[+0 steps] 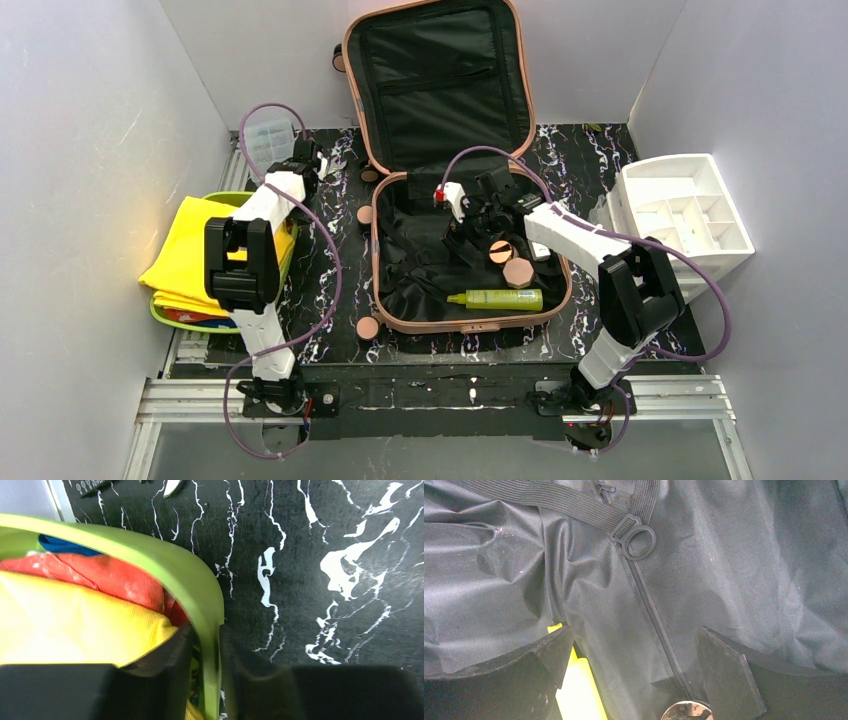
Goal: Open, take out, and arrange the luggage
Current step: Rotate the bin at the corner of the board, then move the luggage to the center of the board.
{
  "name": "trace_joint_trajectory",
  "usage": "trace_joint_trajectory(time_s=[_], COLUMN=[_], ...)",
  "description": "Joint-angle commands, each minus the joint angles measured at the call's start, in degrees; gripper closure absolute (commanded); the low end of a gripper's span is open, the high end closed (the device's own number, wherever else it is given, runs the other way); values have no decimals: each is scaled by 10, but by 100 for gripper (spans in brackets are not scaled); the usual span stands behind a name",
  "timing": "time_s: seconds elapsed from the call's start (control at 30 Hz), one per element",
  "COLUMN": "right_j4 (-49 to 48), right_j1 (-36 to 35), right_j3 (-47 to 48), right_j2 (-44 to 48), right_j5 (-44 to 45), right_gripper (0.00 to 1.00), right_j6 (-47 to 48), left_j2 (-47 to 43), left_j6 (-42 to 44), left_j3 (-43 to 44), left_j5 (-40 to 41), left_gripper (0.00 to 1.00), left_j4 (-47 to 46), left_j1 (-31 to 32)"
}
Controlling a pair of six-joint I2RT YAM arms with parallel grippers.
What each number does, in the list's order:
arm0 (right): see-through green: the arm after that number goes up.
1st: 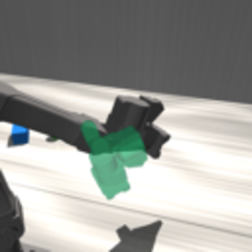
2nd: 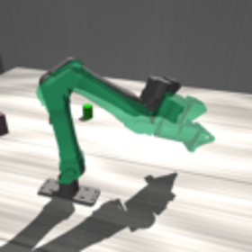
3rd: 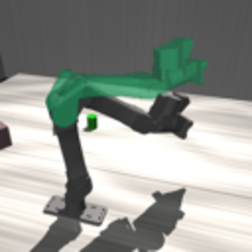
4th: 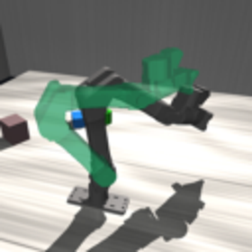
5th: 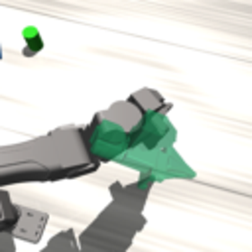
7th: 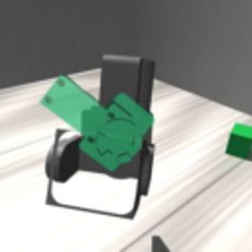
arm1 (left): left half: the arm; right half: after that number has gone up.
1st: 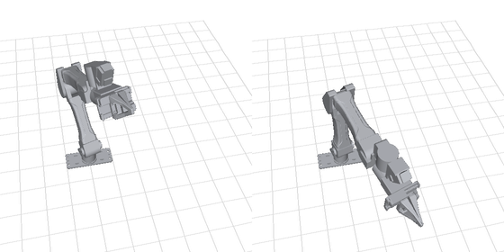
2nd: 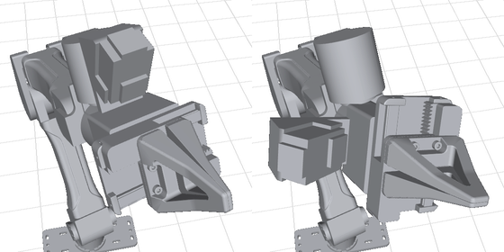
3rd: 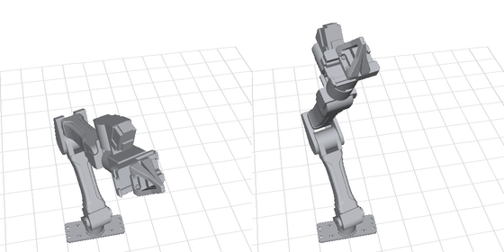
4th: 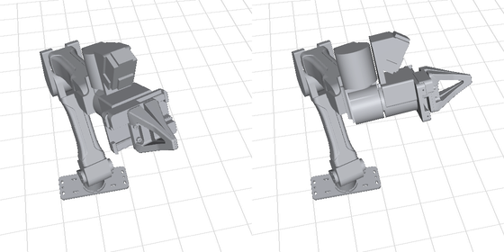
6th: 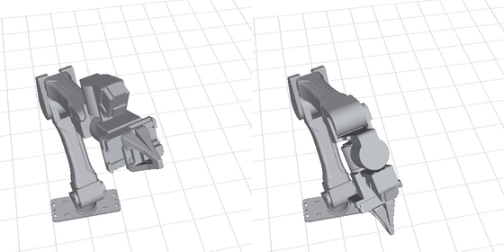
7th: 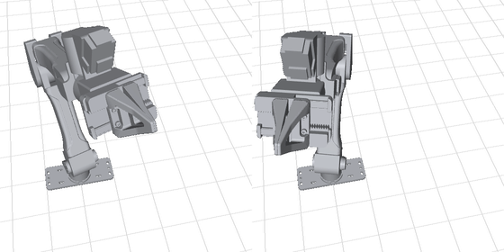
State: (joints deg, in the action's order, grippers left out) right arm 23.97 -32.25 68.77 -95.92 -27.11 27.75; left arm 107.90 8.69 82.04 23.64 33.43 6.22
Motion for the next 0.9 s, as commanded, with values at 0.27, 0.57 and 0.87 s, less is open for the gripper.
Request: trace_joint_trajectory(time_s=[0.27,0.57,0.87], right_j4=[44,86,9], right_j1=[3,54,117], right_j3=[57,50,-63], right_j2=[106,169,267], right_j5=[60,222,221], right_gripper=[0,0,0], right_j6=[35,48,36], left_j2=[-183,-165,-84], left_j6=[-50,-58,-66], left_j3=[63,113,77], left_j5=[-126,-171,-170], left_gripper=[2,2,6], left_j4=[83,134,124], left_j1=[20,144,198])
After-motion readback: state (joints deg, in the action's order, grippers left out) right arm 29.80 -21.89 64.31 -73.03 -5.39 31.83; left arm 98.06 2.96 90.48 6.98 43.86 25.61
